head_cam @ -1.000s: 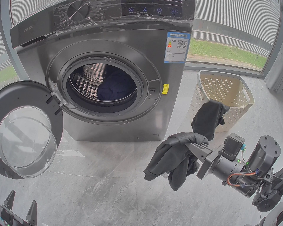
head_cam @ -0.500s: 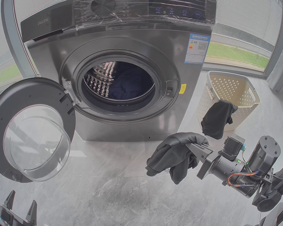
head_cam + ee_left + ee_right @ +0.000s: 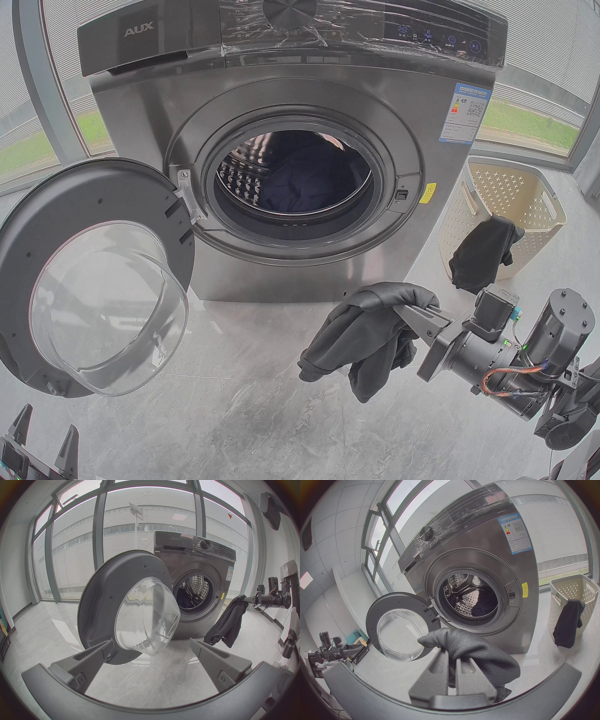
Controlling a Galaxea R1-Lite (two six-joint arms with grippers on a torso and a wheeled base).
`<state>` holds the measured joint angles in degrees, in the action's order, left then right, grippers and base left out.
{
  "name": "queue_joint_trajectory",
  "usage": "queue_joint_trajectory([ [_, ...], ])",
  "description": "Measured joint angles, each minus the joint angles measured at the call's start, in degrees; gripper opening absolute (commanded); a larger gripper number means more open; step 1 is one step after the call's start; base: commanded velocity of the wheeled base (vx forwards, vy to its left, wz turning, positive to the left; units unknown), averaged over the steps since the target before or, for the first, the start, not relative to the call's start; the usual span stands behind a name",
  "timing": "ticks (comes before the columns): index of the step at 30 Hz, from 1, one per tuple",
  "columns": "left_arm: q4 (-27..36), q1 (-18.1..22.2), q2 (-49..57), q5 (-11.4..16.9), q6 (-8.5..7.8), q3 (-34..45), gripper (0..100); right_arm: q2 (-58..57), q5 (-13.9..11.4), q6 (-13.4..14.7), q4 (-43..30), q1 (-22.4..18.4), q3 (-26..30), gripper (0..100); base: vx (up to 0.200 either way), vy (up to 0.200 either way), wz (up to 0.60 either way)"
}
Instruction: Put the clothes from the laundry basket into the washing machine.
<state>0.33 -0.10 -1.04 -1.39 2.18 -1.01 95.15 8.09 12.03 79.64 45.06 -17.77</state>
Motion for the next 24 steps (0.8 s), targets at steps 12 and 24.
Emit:
queue_joint_trajectory([
  [12,0.0,0.0,0.0,0.0,0.0,0.0,100,0.4,0.0,0.1,0.0,0.0,0.1,0,0.0,0.0,0.0],
  [24,0.0,0.0,0.0,0.0,-0.02,0.0,100,1.0,0.0,0.3,0.0,0.0,0.1,0,0.0,0.0,0.0],
])
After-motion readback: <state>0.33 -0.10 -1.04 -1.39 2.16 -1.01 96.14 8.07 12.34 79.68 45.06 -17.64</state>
